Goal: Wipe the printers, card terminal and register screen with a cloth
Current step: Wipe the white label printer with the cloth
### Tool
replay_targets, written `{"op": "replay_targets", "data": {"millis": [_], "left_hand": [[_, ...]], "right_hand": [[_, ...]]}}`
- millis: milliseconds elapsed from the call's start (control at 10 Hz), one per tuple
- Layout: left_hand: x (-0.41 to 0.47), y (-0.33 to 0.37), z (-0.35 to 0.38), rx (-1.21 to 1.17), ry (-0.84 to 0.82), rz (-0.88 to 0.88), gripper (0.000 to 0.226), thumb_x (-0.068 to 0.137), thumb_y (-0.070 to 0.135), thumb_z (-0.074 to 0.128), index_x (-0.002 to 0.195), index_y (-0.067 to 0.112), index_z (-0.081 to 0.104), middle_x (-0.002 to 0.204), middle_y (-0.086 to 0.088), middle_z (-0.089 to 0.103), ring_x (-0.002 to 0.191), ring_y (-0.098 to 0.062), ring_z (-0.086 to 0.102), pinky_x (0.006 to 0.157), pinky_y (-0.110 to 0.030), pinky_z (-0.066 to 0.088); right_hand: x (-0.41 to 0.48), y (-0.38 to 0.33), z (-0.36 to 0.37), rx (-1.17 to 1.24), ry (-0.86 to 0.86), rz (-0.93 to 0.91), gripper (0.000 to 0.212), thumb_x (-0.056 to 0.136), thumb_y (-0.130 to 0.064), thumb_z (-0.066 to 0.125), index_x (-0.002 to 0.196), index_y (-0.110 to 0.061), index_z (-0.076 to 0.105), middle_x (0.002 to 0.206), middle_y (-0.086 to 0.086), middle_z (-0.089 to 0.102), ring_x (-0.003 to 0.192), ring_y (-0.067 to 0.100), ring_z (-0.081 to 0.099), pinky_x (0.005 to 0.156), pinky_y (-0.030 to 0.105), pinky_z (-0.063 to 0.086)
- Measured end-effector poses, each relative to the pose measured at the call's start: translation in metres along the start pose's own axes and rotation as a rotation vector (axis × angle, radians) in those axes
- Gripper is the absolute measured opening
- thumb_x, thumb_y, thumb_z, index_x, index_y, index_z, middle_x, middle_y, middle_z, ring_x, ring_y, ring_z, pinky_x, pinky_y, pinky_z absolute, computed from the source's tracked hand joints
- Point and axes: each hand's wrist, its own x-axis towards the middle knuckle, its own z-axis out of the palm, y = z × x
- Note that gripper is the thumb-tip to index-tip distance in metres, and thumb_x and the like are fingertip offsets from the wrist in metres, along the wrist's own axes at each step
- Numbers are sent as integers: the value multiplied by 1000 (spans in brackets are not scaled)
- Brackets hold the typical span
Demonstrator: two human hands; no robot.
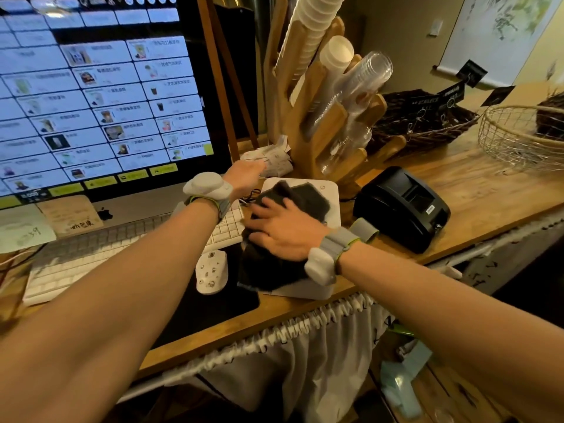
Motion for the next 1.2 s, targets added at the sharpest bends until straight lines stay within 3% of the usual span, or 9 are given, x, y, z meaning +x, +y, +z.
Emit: {"op": "replay_targets", "data": {"millis": [100, 200, 300, 500, 600, 700, 900, 1000, 1200], "left_hand": [[4, 0, 7, 40, -33, 13, 20, 101, 22, 37, 96, 11, 53, 106, -16, 57, 89, -15, 47, 78, -26, 35], [8, -9, 16, 54, -85, 13, 36, 96, 15, 47, 131, 8, 55, 132, -7, 54, 121, -16, 50, 98, -25, 38], [5, -16, 22, 45, -69, -52, 48, 95, 21, 52, 142, 16, 45, 147, -5, 45, 134, -23, 41, 105, -30, 35], [10, -11, 16, -133, -104, -216, 46, 94, 26, 58, 138, 24, 49, 126, -2, 55, 114, -24, 55, 78, -32, 44], [12, -12, 14, -103, -137, -219, 45, 94, 28, 57, 138, 27, 48, 132, -7, 56, 120, -27, 53, 77, -33, 45], [11, -12, 16, -5, -106, -153, 46, 94, 26, 57, 139, 25, 49, 142, -5, 50, 130, -28, 46, 92, -38, 44], [10, -17, 19, -58, -119, -162, 45, 94, 29, 55, 138, 31, 48, 130, -13, 58, 103, -27, 56, 56, -27, 44], [12, -19, 22, -93, -92, -152, 43, 95, 29, 53, 138, 31, 48, 116, -6, 61, 84, -17, 55, 52, -22, 44], [17, -22, 19, -104, -136, -165, 46, 95, 29, 55, 140, 29, 47, 105, -1, 60, 84, -18, 53, 58, -25, 42]], "right_hand": [[-16, -10, 6, 24, 10, -72, 47, 100, -41, 27, 145, -30, 28, 157, 1, 18, 145, 24, 7, 115, 50, 5], [-46, 22, 0, 89, 2, -18, 49, 100, -43, 24, 147, -31, 20, 159, 0, 11, 146, 23, 4, 116, 45, 5], [-43, 18, 0, 34, -27, 19, 49, 100, -43, 22, 148, -31, 19, 159, 0, 10, 146, 24, 4, 115, 49, 4], [-30, 3, 1, -37, 13, -102, 48, 100, -40, 25, 147, -30, 22, 158, -1, 15, 145, 23, 9, 114, 48, 9], [-43, 16, 1, 18, -20, -56, 49, 100, -41, 22, 148, -32, 17, 159, -2, 10, 146, 23, 4, 115, 47, 4], [-12, -15, 4, -102, -33, -120, 49, 100, -43, 23, 147, -32, 22, 158, -1, 15, 145, 25, 7, 115, 52, 8], [-36, 6, 10, -55, 17, -158, 50, 100, -44, 24, 148, -32, 17, 158, -1, 11, 145, 24, 6, 115, 46, 6], [-38, 15, 6, -20, 1, -130, 50, 99, -45, 23, 148, -32, 18, 158, -1, 12, 145, 23, 6, 115, 45, 5], [-23, 66, -8, 171, 26, 273, 49, 101, -42, 22, 148, -30, 20, 159, -2, 8, 146, 20, 1, 116, 43, 1]]}}
